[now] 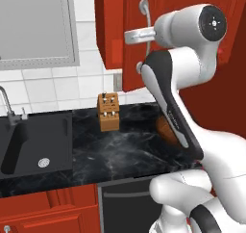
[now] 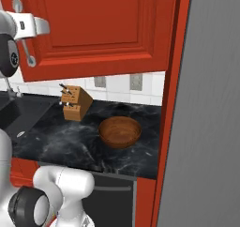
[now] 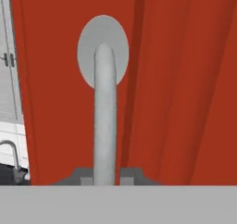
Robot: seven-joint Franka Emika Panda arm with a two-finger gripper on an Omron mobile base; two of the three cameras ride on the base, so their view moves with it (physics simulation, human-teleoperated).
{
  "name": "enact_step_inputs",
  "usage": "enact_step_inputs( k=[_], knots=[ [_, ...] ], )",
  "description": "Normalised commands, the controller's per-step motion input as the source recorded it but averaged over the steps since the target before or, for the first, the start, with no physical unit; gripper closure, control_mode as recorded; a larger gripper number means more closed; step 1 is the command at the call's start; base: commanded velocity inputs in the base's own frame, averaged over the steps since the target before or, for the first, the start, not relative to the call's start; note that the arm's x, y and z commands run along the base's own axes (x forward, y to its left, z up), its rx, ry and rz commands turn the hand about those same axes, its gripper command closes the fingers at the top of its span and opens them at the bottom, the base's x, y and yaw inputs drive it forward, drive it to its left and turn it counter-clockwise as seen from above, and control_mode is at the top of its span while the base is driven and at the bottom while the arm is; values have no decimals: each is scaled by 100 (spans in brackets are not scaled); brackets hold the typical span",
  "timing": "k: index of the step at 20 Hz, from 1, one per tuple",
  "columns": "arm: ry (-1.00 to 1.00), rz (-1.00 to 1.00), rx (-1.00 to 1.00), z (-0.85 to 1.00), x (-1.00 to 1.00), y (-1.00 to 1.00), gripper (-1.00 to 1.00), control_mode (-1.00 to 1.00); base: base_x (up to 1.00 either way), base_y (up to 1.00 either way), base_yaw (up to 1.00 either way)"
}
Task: Open the cabinet and setup a tea strainer by placing it in the bowl upright.
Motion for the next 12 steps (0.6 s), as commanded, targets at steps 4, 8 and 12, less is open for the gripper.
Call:
enact_step_inputs(
  k=[4,8,12],
  knots=[
    [8,0,2,9,-100,-70,100,-100,0,0,0],
    [10,0,0,2,-100,-73,100,-100,0,0,0],
    [8,0,0,1,-100,-74,100,-100,0,0,0]
  ],
)
